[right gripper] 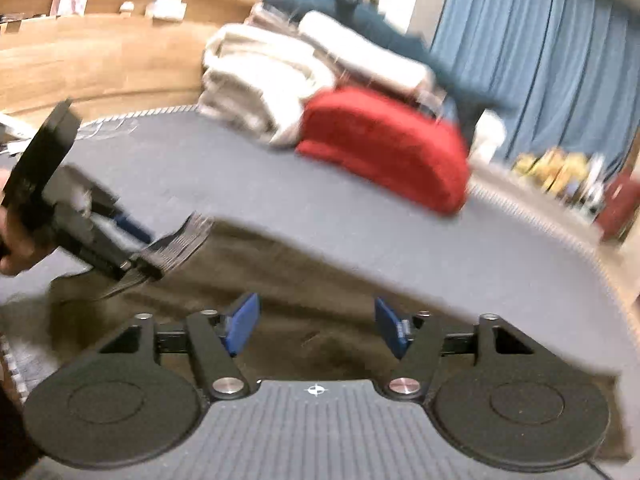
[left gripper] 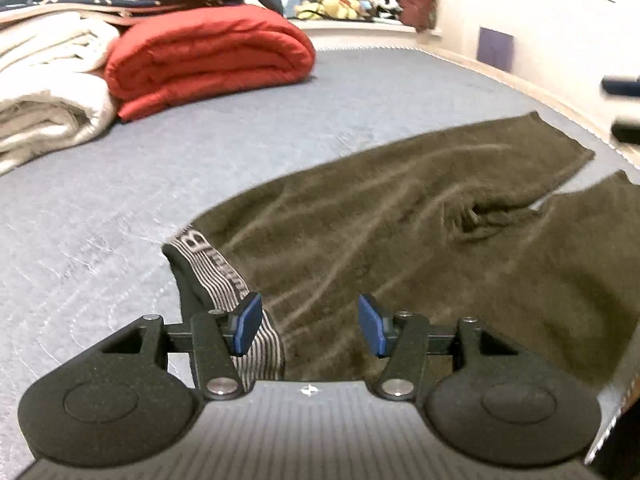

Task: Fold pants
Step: 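Pull the grey waistband with the left tool to lay the pants straight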

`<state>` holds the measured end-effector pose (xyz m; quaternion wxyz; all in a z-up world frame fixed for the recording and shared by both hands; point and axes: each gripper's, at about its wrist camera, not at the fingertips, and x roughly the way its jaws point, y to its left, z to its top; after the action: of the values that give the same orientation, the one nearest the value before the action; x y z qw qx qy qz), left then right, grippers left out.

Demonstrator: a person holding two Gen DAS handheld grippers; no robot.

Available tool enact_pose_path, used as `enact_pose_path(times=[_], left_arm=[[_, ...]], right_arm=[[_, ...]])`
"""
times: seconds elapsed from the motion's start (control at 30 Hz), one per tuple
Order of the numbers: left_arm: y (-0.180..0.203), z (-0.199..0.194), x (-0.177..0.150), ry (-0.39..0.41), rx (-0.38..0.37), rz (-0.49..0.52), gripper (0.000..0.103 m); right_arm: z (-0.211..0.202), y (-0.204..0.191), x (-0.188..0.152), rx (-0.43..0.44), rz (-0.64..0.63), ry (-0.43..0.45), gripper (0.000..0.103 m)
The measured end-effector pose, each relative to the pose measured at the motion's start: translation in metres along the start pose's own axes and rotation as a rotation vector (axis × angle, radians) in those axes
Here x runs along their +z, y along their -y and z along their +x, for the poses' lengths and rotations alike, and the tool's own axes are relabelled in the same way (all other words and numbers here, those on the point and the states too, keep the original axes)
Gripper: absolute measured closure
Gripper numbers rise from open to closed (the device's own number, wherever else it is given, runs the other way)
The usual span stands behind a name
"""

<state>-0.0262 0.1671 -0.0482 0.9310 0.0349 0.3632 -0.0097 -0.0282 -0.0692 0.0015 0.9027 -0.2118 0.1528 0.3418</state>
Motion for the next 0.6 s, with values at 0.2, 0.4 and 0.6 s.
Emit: enact_pose_path(times=[0.2,0.4,0.6], left_arm=[[0.008,0.011,0.007,-0.032,0.031,0.005,0.044],[0.007,0.020,0.013,-0.037,0.052,0.031,0.044],[0.007,0.025,0.027,-0.015,0.102,-0.019,0.057]], right_arm=[[0.006,0.038,-0.019,-0.130,0.059,0.032,0.030],[0.039,0.075,-0.049,-0.089,0.327,-0.140,0.031],[0.040,0.082,-0.054,-0.123,0.365,-0.139,0.029]])
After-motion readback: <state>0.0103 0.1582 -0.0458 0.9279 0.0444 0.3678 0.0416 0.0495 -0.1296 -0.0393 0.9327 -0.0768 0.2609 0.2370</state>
